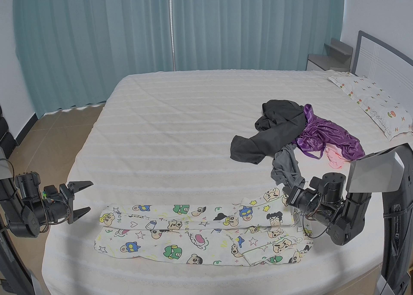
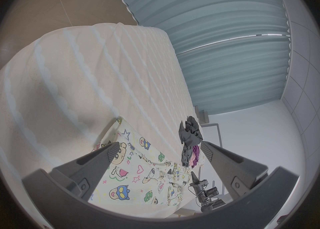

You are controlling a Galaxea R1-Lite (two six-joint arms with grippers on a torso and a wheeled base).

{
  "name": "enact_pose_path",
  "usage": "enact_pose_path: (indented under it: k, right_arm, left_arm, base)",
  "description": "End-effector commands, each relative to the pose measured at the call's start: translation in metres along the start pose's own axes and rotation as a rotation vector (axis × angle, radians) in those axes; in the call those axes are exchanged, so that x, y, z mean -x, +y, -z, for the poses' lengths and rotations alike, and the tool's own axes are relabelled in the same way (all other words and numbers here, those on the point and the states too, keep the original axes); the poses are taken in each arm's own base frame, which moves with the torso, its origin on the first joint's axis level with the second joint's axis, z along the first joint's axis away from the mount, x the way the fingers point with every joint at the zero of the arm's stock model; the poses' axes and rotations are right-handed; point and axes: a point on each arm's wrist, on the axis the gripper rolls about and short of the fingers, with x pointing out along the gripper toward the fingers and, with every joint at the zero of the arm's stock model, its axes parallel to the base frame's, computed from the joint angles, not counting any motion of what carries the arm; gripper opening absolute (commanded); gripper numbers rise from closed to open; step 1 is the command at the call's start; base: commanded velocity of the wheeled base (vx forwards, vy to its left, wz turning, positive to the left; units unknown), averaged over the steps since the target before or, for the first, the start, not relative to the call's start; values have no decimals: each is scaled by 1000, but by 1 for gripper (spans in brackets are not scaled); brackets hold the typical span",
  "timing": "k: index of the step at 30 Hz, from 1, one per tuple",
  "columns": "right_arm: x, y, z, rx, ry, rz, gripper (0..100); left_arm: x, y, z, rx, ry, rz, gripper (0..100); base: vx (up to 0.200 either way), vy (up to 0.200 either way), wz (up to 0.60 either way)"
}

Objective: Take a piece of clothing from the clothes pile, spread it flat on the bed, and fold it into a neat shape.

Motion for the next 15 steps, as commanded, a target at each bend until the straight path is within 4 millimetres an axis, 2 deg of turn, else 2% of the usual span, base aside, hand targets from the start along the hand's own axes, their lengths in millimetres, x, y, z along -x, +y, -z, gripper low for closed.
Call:
enact_pose_path:
  k: [1, 7, 10, 14, 15]
  right_arm:
    - [-1, -3, 4, 1, 3, 5, 100]
    - [23, -7, -1, -17, 22, 45, 100]
    - [59, 2, 1, -31, 83, 56, 100]
    - [90, 15, 19, -68, 194, 49, 100]
    - [92, 16, 20, -74, 203, 50, 100]
  left_arm:
    - [0, 1, 0, 2, 1, 0, 100]
    - [0, 1, 0, 2, 0, -1, 100]
    - [0, 1, 0, 2, 0, -1, 100]
    - [0, 1, 0, 2, 0, -1, 100]
    - [0, 1, 0, 2, 0, -1, 100]
  base:
    - [0, 0, 0]
    - [0, 0, 0]
    - [0, 0, 0]
    - [0, 0, 0]
    - [0, 0, 0]
